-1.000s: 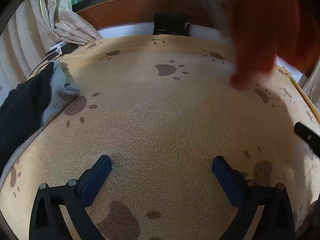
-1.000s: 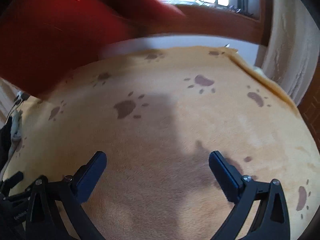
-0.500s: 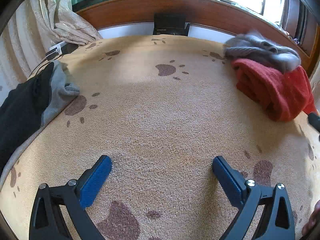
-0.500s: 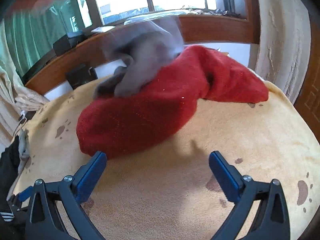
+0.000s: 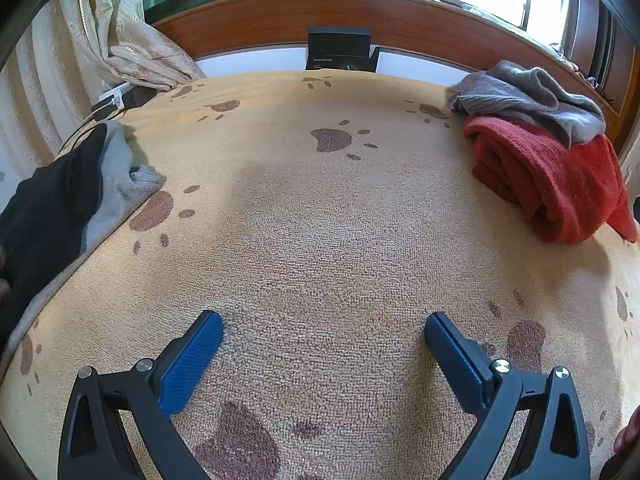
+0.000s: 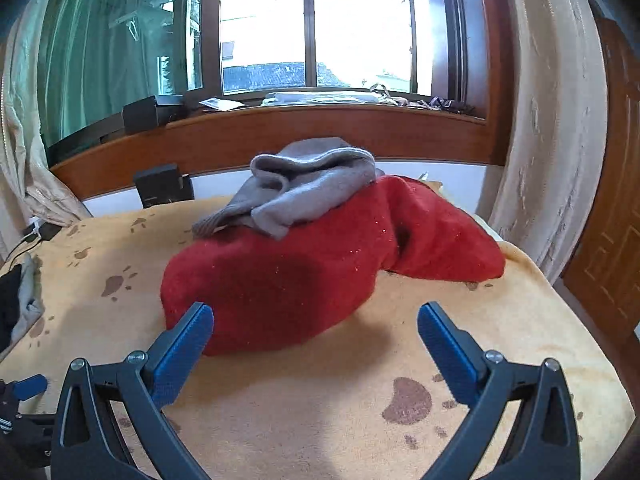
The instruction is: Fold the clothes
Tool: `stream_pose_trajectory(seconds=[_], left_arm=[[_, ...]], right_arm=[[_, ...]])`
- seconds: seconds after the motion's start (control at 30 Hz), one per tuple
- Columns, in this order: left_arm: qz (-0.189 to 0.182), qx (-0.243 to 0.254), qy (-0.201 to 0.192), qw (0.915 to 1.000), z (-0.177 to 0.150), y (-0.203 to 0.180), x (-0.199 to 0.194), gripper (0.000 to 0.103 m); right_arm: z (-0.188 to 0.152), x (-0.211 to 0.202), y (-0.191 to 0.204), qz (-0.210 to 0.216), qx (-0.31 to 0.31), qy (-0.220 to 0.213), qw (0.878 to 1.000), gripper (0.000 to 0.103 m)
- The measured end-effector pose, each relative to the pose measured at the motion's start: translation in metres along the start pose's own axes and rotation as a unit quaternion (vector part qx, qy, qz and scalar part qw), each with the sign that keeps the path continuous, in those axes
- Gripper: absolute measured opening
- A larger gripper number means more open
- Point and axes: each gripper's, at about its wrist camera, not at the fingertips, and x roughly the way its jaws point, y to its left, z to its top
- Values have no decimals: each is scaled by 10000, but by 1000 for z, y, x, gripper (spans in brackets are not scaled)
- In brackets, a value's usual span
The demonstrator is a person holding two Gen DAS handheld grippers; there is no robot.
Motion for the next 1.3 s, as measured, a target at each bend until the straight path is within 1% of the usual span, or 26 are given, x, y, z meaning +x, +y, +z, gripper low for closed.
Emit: stream_pose_trajectory(seconds=[0.1, 0.23, 0.5, 0.67, 0.83, 1.0, 1.13, 1.3], left_arm=[[-6, 5, -4, 10000, -2, 2, -1, 103], [-8, 6, -4, 10000, -2, 3, -1, 103], [-21, 15, -9, 10000, -3, 5, -2, 103], [-28, 23, -14, 10000, -4, 8, -3, 103], [-30, 26, -15, 10000, -5, 9, -3, 103], [-35, 29, -16, 10000, -7, 11, -5, 103], [-41, 32, -18, 10000, -7, 13, -6, 103], [-46, 39, -23, 10000, -8, 14, -6, 103]], right_arm=[[-4, -5, 0, -90, -86, -121, 9998, 103], [-5, -5, 5, -215, -106, -117, 9996, 103], [-6, -2, 6, -297, -163, -43, 9994, 103], [-6, 1, -1, -275, -32, 34, 9996, 103], [-3, -5, -4, -183, 83, -18, 9998, 103], [-3, -15, 6, -145, -92, -177, 9997, 103], [-3, -11, 10, -72, -118, -103, 9999, 103], [-5, -5, 7, -144, -114, -28, 9998, 103]])
